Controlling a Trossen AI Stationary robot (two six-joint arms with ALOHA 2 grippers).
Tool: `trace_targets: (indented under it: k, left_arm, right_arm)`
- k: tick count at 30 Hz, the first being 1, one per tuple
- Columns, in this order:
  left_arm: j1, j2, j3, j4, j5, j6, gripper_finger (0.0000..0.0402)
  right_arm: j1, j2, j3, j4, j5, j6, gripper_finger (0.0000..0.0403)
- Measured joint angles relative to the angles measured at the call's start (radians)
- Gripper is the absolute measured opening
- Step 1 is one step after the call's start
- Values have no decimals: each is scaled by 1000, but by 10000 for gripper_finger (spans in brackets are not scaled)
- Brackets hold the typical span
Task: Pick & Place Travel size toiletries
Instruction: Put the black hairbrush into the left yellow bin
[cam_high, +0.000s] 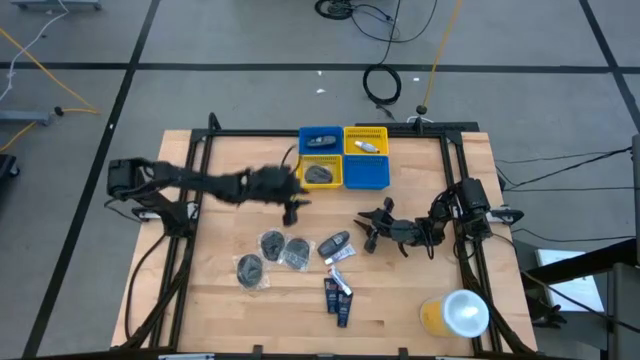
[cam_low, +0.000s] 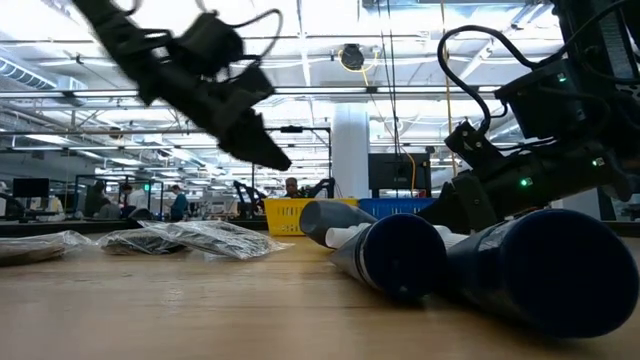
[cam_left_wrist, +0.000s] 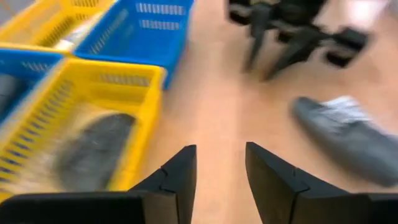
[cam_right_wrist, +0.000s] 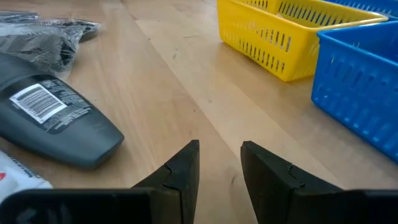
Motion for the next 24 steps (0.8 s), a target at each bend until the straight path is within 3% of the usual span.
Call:
trace_targets:
  k: [3,7,13,17,21,24]
  left_arm:
    - [-80,-2,-124,211,-68,-120,124]
    - [-183,-2,-229,372,-201,-276,115]
    - [-328,2,-306,431,-544,-374,108]
    - [-391,12,-319,428,-713,-419,108]
    - [-434,51,-320,398,-804,-479,108]
    - [-458,101,-318,395,-855,-511,108]
  right_arm:
    - [0,0,0,0,0,0,109]
    - [0,0,0,0,0,4,109]
    - [-3,0,39,-1,-12,73,110]
    - [-18,-1,111,-24,-169,33,110]
    - [-47,-42,224,-213,-241,40,110]
    - [-72,-105,331,-482,-291,43,110]
